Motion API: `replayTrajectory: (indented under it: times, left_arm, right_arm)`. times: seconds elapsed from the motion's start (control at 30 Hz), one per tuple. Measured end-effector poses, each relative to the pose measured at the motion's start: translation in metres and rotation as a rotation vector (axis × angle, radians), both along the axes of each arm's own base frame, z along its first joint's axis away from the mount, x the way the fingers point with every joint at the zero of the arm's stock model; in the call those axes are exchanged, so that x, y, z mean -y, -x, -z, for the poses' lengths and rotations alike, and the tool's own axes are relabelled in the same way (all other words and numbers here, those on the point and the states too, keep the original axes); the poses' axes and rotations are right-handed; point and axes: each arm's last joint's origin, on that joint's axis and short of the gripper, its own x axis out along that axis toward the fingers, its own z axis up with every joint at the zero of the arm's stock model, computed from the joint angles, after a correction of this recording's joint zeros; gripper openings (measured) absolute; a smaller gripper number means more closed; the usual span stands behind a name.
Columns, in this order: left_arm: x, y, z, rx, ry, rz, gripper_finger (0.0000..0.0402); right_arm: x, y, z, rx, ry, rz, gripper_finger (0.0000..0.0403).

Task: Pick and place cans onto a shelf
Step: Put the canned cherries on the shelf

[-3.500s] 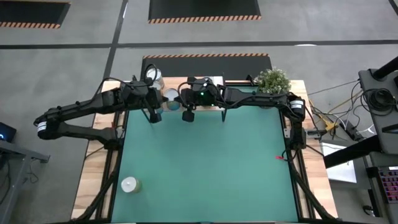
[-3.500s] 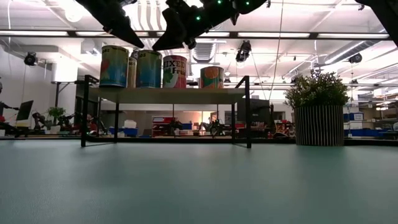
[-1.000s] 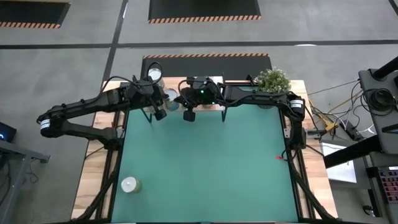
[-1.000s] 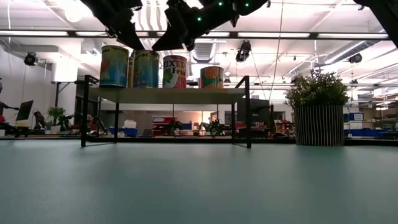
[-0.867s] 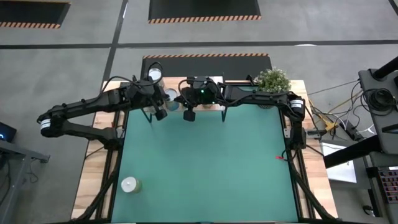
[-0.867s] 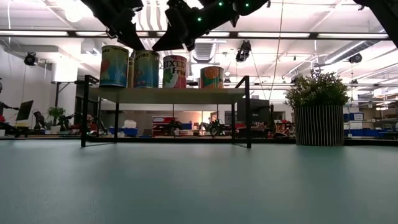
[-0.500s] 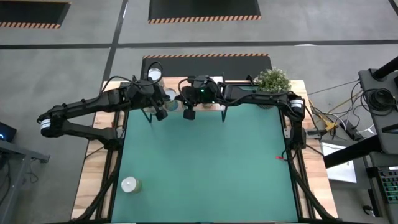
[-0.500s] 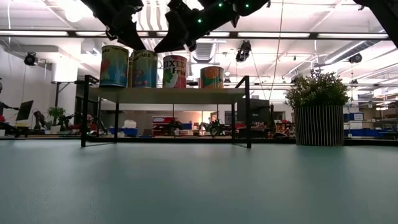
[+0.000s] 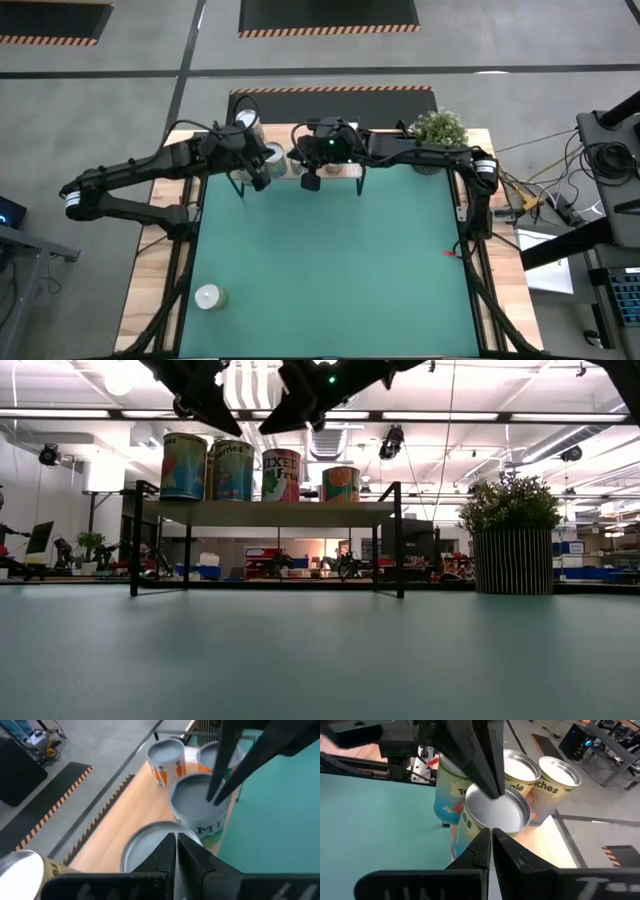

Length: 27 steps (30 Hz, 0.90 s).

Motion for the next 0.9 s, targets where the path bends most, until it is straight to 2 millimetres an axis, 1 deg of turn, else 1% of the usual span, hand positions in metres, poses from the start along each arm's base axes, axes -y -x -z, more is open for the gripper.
replayTrajectory:
  times: [0.1, 0.2, 0.33, 0.5, 0.63, 0.9]
  left_arm:
    - [-0.001, 0.001, -0.004, 0.000, -0.027, -0.016, 0.0000]
    - [-0.002, 0.000, -0.004, -0.010, -0.035, -0.019, 0.0000]
    - [-0.005, -0.006, 0.003, -0.039, -0.017, -0.030, 0.0000]
    - [-0.008, -0.015, 0.012, -0.077, 0.006, -0.038, 0.0000]
    - [-0.009, -0.019, 0.013, -0.075, 0.020, -0.048, 0.0000]
    - [-0.008, -0.017, 0.012, -0.051, 0.048, -0.071, 0.0000]
  right_arm:
    - [-0.002, 0.007, -0.006, -0.015, -0.004, -0.001, 0.0009]
    - [-0.004, 0.015, -0.013, -0.035, -0.010, 0.000, 0.0009]
    - [-0.007, 0.028, -0.025, -0.051, -0.022, 0.003, 0.0009]
    - [-0.012, 0.043, -0.035, -0.087, -0.032, 0.001, 0.0009]
    - [-0.015, 0.054, -0.044, -0.094, -0.041, 0.003, 0.0009]
    - [-0.021, 0.066, -0.057, -0.083, -0.037, -0.006, 0.0009]
